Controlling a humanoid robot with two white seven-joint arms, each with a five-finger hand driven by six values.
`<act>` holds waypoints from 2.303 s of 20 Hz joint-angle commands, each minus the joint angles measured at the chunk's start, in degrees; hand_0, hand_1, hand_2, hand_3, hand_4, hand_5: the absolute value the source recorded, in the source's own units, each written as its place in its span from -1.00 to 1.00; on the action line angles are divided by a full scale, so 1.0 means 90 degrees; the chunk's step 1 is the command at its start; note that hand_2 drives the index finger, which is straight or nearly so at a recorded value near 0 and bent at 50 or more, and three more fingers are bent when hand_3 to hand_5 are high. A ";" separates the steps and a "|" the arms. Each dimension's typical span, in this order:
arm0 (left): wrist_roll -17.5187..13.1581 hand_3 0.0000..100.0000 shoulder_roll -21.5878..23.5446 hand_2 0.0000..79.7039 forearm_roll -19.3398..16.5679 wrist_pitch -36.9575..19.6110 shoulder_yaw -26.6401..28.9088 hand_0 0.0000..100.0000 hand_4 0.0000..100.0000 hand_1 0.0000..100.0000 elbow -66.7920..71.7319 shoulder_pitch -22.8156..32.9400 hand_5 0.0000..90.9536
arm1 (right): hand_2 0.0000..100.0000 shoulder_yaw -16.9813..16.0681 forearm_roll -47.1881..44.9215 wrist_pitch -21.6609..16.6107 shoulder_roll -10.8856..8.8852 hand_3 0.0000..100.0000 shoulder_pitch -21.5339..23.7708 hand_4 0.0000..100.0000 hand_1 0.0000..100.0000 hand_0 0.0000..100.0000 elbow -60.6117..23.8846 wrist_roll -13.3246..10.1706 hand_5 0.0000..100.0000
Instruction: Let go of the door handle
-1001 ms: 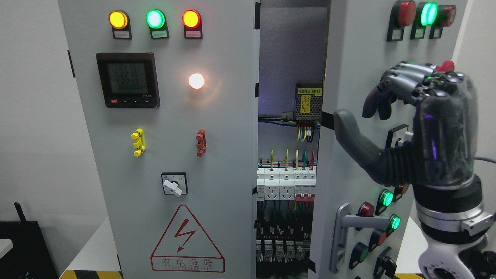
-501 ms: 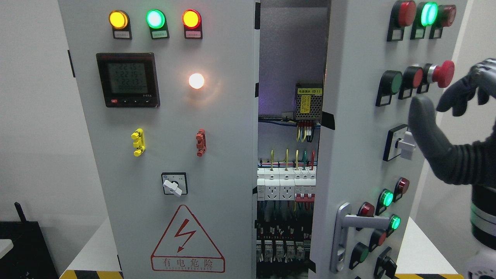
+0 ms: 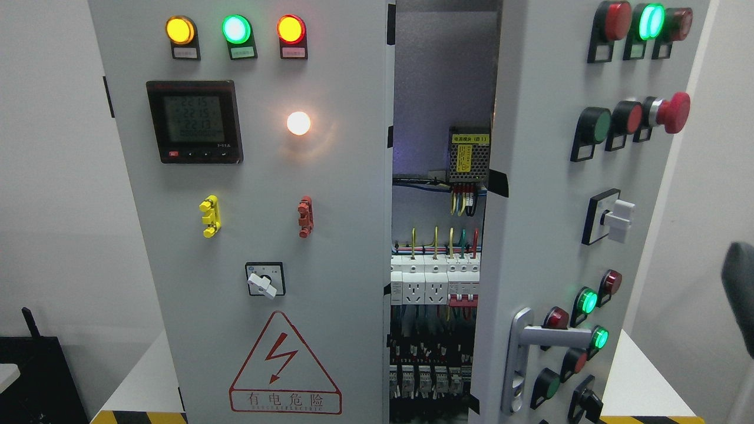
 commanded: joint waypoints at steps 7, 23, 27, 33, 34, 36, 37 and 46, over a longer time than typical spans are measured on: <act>-0.0005 -1.00 0.0000 -1.00 0.0000 0.0002 0.0010 -0.76 -1.00 -0.22 0.0058 -0.0020 -1.00 | 0.53 -0.1409 -0.1301 -0.0589 0.1512 1.00 0.2453 0.98 -0.32 0.09 0.2642 0.0119 0.99; -0.0005 -1.00 0.0000 -1.00 0.0000 0.0002 0.0010 -0.76 -1.00 -0.22 0.0058 -0.0020 -1.00 | -0.10 -0.1497 -0.1301 -0.1558 0.2489 0.57 0.2728 0.32 -0.44 0.14 0.7535 0.0978 0.36; -0.0005 -1.00 0.0000 -1.00 0.0000 0.0002 0.0010 -0.76 -1.00 -0.22 0.0058 -0.0020 -1.00 | -0.25 -0.1497 -0.1573 -0.1558 0.2586 0.29 0.2728 0.15 -0.46 0.12 0.8405 0.1114 0.20; -0.0005 -1.00 0.0000 -1.00 0.0000 0.0002 0.0010 -0.76 -1.00 -0.22 0.0058 -0.0020 -1.00 | -0.46 -0.1487 -0.1780 -0.1519 0.2898 -0.08 0.2748 -0.20 -0.49 0.10 0.9372 0.1886 -0.15; -0.0005 -1.00 0.0000 -1.00 0.0000 0.0002 0.0010 -0.76 -1.00 -0.22 0.0058 -0.0010 -1.00 | -0.46 -0.1487 -0.1780 -0.1489 0.2957 -0.09 0.2757 -0.21 -0.49 0.09 0.9480 0.1954 -0.16; -0.0005 -1.00 0.0000 -1.00 0.0000 0.0002 0.0010 -0.76 -1.00 -0.22 0.0058 -0.0020 -1.00 | -0.49 -0.1487 -0.1780 -0.1353 0.3093 -0.14 0.2757 -0.26 -0.51 0.07 0.9714 0.2110 -0.27; -0.0005 -1.00 0.0000 -1.00 0.0000 0.0002 0.0010 -0.76 -1.00 -0.22 0.0058 -0.0020 -1.00 | -0.49 -0.1487 -0.1780 -0.1265 0.3143 -0.15 0.2757 -0.27 -0.52 0.06 0.9841 0.2237 -0.35; -0.0005 -1.00 0.0000 -1.00 0.0000 0.0002 0.0010 -0.76 -1.00 -0.22 0.0058 -0.0020 -1.00 | -0.77 -0.1419 -0.1770 -0.1099 0.3328 -0.60 0.2884 -0.78 -0.57 -0.01 1.0965 0.3214 -0.91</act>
